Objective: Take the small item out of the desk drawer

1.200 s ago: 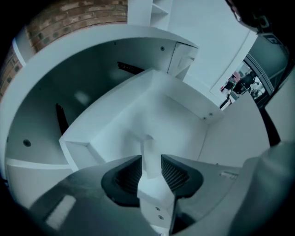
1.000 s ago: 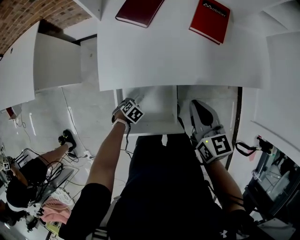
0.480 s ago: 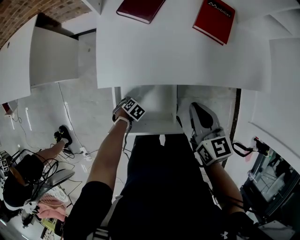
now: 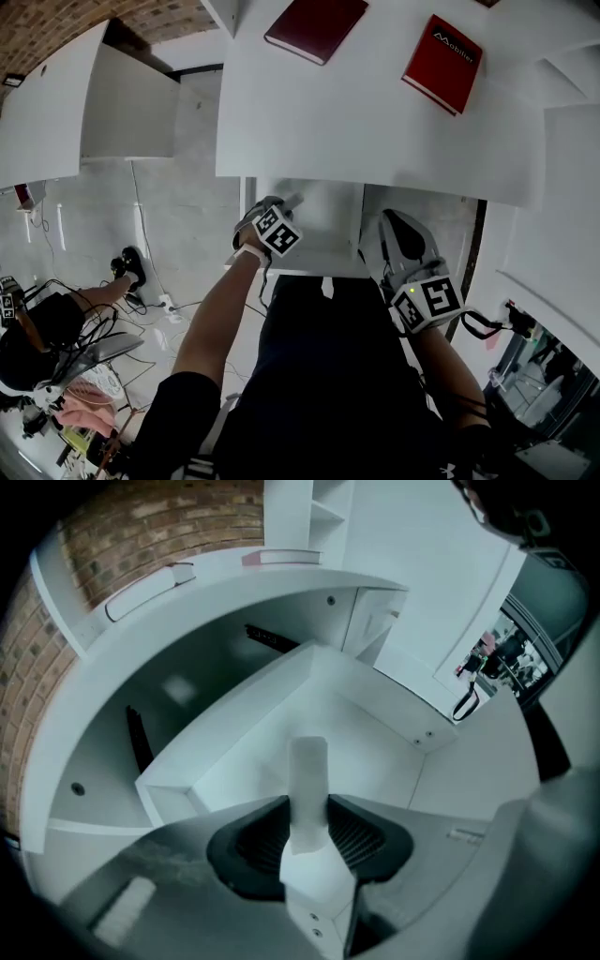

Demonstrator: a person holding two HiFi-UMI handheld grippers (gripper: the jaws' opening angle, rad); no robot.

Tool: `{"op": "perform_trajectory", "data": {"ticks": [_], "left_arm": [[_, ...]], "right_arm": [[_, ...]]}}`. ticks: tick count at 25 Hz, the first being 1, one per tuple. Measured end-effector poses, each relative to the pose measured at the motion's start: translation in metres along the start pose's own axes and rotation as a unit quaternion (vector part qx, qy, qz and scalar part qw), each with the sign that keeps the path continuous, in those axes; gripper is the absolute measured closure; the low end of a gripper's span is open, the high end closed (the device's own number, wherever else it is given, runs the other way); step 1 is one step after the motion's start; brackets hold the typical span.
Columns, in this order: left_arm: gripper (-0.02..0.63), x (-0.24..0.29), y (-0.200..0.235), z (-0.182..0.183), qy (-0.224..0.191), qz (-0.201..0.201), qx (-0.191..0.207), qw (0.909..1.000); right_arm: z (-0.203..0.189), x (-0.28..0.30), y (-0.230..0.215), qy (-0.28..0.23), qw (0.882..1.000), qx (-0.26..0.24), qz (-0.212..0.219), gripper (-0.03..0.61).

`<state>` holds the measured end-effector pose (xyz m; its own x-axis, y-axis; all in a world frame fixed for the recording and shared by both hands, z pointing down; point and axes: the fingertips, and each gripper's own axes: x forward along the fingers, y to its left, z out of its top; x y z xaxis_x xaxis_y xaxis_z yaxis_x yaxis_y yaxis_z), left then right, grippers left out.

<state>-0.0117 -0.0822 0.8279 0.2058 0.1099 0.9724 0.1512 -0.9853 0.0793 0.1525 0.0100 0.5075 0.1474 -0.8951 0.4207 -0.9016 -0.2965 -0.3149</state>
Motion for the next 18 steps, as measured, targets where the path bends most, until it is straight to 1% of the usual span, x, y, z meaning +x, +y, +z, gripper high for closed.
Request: {"op": "perform_trajectory", "data": {"ticks": [5, 8, 14, 16, 18], "left_arm": [[0.476, -0.033, 0.001, 0.015, -0.035, 0.023, -0.014, 0.999], [0.477, -0.058, 0.001, 0.028, -0.066, 0.038, -0.029, 0.9967], [0.477, -0.127, 0.014, 0.06, -0.142, 0.074, -0.052, 0.9857], [0.477, -0.146, 0.022, 0.069, -0.159, 0.085, -0.055, 0.9822], [0.477, -0.162, 0.036, 0.081, -0.172, 0.101, -0.05, 0.9787]], "right_arm": [[0.01, 0.0, 0.006, -0.008, 1.0, -0.014, 0.022, 0.575], [0.015, -0.001, 0.008, -0.013, 0.999, -0.02, 0.032, 0.575], [0.029, 0.001, 0.018, -0.026, 0.998, -0.033, 0.052, 0.575], [0.034, 0.0, 0.021, -0.029, 0.997, -0.035, 0.055, 0.575], [0.042, -0.001, 0.022, -0.04, 0.997, -0.039, 0.056, 0.575]]}}
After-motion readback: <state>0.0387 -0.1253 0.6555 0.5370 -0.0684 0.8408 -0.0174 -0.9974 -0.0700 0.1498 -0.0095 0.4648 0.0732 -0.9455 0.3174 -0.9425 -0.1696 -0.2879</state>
